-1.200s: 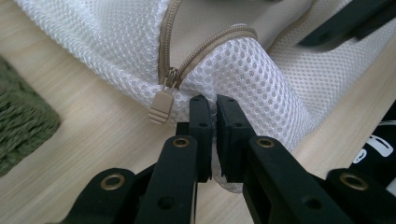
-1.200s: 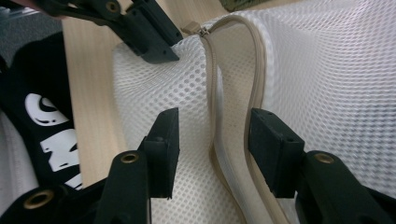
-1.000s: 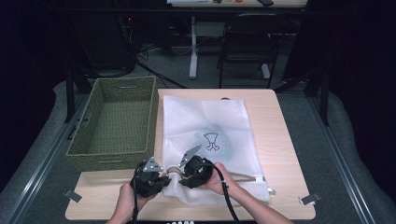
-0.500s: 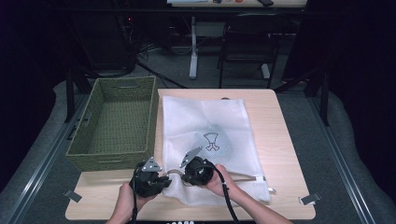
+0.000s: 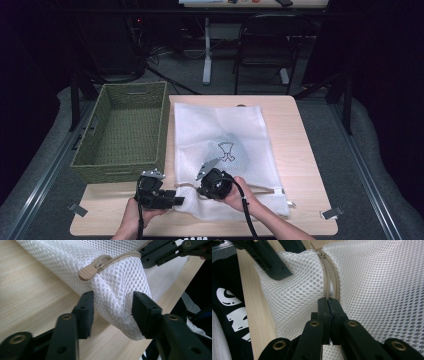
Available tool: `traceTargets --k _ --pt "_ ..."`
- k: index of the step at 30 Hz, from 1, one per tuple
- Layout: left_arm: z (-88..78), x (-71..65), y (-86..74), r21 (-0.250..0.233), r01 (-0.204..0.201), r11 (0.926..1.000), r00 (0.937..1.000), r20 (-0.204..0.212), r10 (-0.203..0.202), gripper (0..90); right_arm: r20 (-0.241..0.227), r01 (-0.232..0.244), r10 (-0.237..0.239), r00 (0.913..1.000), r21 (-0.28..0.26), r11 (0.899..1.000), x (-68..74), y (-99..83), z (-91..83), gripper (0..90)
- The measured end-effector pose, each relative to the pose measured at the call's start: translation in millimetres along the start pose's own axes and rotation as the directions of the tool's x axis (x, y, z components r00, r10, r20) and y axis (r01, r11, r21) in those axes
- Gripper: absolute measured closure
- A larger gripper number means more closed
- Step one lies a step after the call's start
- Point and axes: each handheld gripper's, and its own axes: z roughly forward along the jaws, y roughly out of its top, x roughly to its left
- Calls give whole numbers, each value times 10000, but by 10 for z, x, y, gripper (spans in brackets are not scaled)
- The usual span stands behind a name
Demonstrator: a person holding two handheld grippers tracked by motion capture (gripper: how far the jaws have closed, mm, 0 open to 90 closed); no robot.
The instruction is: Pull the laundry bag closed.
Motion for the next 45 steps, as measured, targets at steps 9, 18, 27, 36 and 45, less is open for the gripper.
traceTargets --k 9,18,27,36,45 --pt "25 -200 88 -570 -1289 9900 9859 -1145 1218 827 -302 -179 183 9994 121 9998 -56 -18 -35 874" --pt "151 -327 190 -367 -2158 9758 9717 -1068 2109 824 -380 -435 398 9985 -1022 9938 -269 45 -361 740" --pt "218 -377 210 -163 -2522 9676 9639 -926 2496 822 -627 -59 2 9980 -892 9960 -229 233 -190 697" --pt "219 -387 197 38 -2642 9645 9618 -731 2637 819 -1137 -146 84 9935 -536 9985 -229 342 47 715" --pt "200 -386 180 148 -2617 9650 9625 -698 2621 815 -1199 -680 582 9911 -791 9945 -267 275 -4 802"
